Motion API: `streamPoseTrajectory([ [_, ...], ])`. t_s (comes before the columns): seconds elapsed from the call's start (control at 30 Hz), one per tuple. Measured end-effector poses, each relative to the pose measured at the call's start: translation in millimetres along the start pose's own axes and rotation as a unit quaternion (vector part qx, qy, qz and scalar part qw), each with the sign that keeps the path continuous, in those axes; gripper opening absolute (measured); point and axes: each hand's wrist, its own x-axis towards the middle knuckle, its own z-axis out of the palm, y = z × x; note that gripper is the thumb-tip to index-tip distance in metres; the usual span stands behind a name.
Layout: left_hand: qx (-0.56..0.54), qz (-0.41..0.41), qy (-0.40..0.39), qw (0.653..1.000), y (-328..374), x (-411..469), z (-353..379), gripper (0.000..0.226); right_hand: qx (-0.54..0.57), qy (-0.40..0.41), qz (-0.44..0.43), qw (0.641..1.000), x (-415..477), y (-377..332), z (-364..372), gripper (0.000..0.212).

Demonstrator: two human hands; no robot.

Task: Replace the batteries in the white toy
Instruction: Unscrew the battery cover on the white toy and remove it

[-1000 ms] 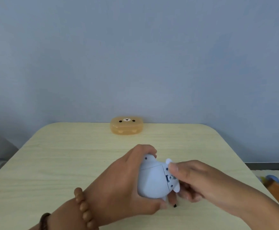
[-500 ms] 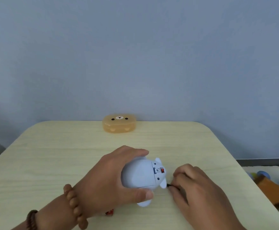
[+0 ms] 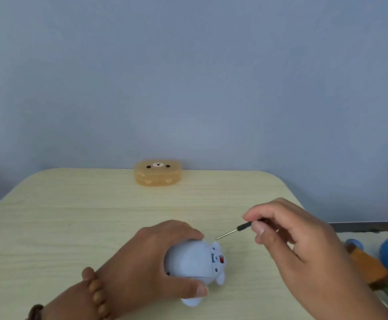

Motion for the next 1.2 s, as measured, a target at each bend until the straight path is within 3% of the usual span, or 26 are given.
streamPoseTrajectory([
  [0.2, -0.010, 0.002, 0.007, 1.000, 0.0, -1.9, 4.2, 0.071, -0.061, -0.045, -0.038, 0.996, -12.3, -10.7, 4.7, 0.012],
  [0.57, -0.013, -0.006, 0.014, 1.000, 0.9, -2.6, 5.7, 0.069, -0.082, -0.063, -0.039, 0.994, -11.4, -18.5, 1.0, 0.013],
  [0.8, -0.002, -0.005, 0.012, 1.000, 1.1, -3.6, 6.3, 0.073, -0.120, -0.068, -0.035, 0.990, -15.3, -13.1, 4.8, 0.037],
  [0.97, 0.004, -0.003, 0.011, 1.000, 0.7, -3.8, 6.8, 0.073, -0.111, -0.070, -0.033, 0.991, -13.1, -14.3, 2.6, 0.019],
  [1.2, 0.008, -0.005, 0.017, 1.000, 1.8, -1.6, 5.4, 0.074, -0.155, -0.199, -0.004, 0.968, 9.2, -26.9, -8.9, 0.019],
])
